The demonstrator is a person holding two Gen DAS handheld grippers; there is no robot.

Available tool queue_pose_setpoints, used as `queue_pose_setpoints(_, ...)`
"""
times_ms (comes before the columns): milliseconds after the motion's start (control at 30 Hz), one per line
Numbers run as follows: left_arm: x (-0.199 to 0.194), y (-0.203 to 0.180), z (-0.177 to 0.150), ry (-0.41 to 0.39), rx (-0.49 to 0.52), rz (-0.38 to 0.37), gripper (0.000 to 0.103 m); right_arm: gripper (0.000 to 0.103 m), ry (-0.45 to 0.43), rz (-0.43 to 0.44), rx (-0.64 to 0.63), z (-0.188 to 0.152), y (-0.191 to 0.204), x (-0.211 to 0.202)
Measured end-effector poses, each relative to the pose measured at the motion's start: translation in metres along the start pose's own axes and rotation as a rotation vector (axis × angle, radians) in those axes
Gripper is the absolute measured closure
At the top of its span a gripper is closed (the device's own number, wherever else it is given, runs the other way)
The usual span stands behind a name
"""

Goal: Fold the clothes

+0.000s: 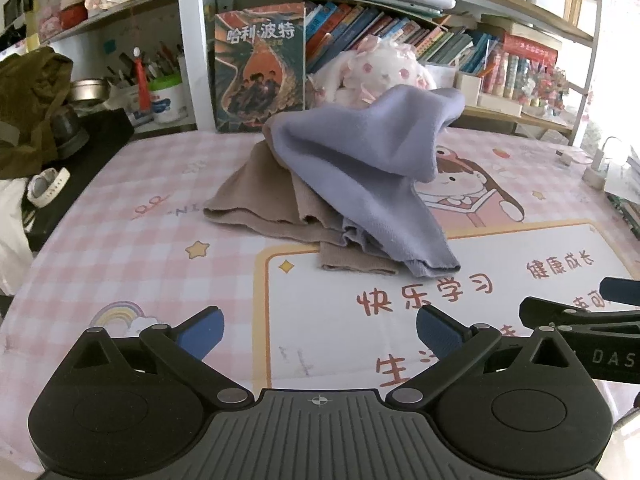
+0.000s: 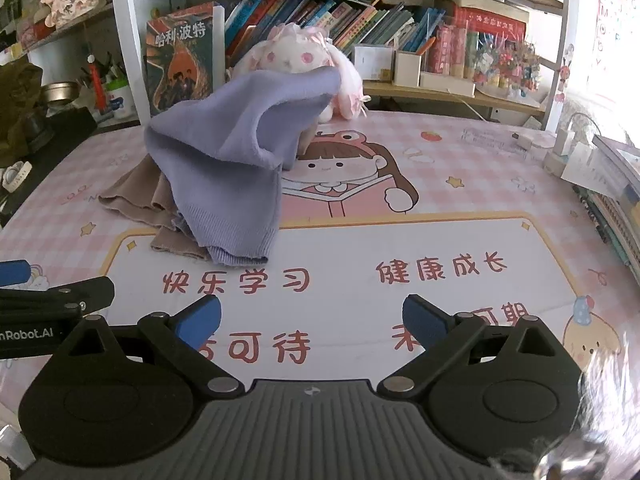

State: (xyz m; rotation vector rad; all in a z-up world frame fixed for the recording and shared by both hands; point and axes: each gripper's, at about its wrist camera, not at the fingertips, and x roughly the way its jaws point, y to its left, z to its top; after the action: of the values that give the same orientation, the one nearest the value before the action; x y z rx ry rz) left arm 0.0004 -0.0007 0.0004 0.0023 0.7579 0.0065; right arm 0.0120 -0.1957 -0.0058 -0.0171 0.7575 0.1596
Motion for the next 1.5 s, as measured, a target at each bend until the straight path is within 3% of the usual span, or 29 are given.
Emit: queue_pose_setpoints(1500, 0.0062, 0.0051, 0.0016, 0.031, -0.022, 0.01, 0.0, 0.005, 0.017, 0.002, -0.005, 0.0011, 0.0023, 0.0053)
